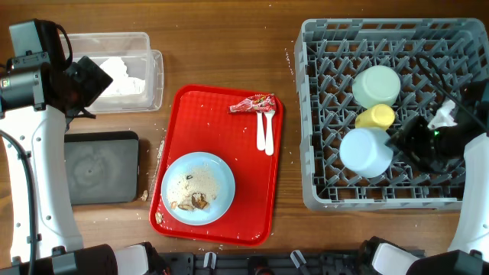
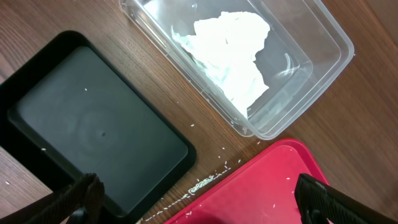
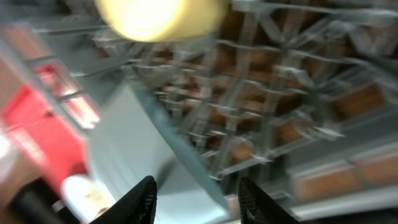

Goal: Sort waste into correct bins and load items into the dishwasher rack
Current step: 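Open the right gripper and raise it out of the rack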

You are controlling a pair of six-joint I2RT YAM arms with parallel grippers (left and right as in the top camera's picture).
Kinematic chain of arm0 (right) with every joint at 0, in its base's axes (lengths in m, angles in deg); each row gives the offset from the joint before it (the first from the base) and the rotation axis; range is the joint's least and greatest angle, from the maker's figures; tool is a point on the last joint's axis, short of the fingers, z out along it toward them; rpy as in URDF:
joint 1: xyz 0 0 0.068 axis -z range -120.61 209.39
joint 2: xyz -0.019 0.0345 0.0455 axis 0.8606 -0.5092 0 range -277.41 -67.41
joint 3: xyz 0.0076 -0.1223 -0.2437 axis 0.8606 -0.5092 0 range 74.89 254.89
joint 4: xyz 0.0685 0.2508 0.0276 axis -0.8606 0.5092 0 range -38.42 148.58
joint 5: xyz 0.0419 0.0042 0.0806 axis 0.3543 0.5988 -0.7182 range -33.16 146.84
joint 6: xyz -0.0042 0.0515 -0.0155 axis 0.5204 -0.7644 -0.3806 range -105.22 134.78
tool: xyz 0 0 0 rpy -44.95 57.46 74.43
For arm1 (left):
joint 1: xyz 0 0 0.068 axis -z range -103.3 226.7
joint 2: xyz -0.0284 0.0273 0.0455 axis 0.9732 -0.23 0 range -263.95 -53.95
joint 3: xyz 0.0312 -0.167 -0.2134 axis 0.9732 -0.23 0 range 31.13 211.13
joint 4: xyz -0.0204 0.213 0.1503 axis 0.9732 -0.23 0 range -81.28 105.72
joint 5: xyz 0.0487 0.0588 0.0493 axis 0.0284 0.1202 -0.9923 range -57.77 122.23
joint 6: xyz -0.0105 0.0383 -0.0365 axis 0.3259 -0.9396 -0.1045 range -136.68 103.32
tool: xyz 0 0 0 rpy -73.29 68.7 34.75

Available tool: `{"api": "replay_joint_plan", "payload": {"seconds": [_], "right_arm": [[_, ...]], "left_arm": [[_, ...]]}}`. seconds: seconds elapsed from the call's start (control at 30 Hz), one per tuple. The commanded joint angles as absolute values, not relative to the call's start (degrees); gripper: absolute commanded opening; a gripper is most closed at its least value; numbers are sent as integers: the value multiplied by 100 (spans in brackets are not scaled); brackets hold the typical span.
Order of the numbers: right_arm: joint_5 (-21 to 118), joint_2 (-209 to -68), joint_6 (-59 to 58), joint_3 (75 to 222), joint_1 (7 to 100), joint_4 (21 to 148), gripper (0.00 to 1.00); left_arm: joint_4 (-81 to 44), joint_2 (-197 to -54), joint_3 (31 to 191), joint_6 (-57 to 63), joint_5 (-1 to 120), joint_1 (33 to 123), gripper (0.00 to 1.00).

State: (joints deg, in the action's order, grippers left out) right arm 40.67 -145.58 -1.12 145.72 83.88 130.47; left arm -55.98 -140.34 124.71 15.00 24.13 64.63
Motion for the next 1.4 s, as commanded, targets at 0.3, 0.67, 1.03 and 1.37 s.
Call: {"api": "replay_joint_plan", "payload": {"seconds": [0.3,0.67,1.03,1.37], "right_arm": [[5101,-13813,-289,15210,8373,13571,43],[3976,-13413,428,15210,8373,13729,40],[3914,-13330,465,15210,8359,13539,5],[3287,-13376,-239,15210,6655,12822,6]], "left_arm": [[-5589,-14021,12469,1552,2360,6443,100],[-5589,-14021,12469,1552,2360,6443,100],[-5589,-14021,12469,1552,2360,6443,100],[-5589,-14021,12469,1552,2360,6443,100]]}}
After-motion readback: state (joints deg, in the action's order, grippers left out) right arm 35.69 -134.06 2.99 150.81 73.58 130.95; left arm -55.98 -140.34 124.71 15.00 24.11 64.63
